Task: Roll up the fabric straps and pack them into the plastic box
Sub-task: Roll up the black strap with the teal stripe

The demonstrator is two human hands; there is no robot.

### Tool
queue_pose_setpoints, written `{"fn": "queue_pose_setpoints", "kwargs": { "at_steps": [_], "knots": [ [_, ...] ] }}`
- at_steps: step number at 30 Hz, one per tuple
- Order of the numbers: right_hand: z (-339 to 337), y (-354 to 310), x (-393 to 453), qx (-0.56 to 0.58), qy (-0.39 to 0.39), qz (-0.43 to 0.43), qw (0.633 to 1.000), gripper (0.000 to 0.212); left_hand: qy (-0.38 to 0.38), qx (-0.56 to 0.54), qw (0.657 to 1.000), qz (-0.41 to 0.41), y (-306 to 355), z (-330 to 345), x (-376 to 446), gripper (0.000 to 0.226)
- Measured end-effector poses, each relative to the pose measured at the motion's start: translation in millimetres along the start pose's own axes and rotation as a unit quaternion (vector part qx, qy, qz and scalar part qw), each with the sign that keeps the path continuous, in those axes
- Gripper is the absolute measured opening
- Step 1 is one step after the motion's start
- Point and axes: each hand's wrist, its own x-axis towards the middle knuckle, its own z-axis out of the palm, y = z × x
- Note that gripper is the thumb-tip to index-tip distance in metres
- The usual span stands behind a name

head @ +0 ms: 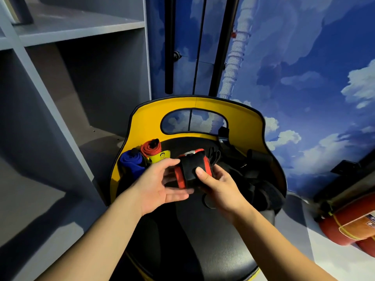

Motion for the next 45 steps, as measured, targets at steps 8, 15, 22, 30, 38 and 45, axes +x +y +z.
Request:
{"fn": "queue_pose_setpoints", "kwargs": {
  "at_steps": [8,15,22,30,38,45],
  "knots": [
    [7,-7,-4,-0.005,0.025,0.025,0.999,0.043,0.009,0.104,0.979,0.173,-12,1,10,0.077],
    [-8,-15,0,-0.074,-0.022,-0.033,0.996,0.048,-0.01,0.122,0.976,0.18,-11,0,7,0.062],
    [-1,-8,-4,-0.056,0.012,-0.04,0.998,0.029,0.029,0.107,0.976,0.185,-20,4,11,0.054],
    [1,-2,-4,-0.078,0.038,0.085,0.993,0.051,0.033,-0.02,0.985,0.167,-24,2,19,0.071],
    [-16,9,-3,-0.152,0.073,0.004,0.986,0.052,0.076,0.238,0.945,0.211,-28,-18,26,0.049],
    [-34,56,-12,-0.436,0.034,-0.049,0.898,0.074,0.061,0.446,0.867,0.216,-64,-56,44,0.072]
  ]
}}
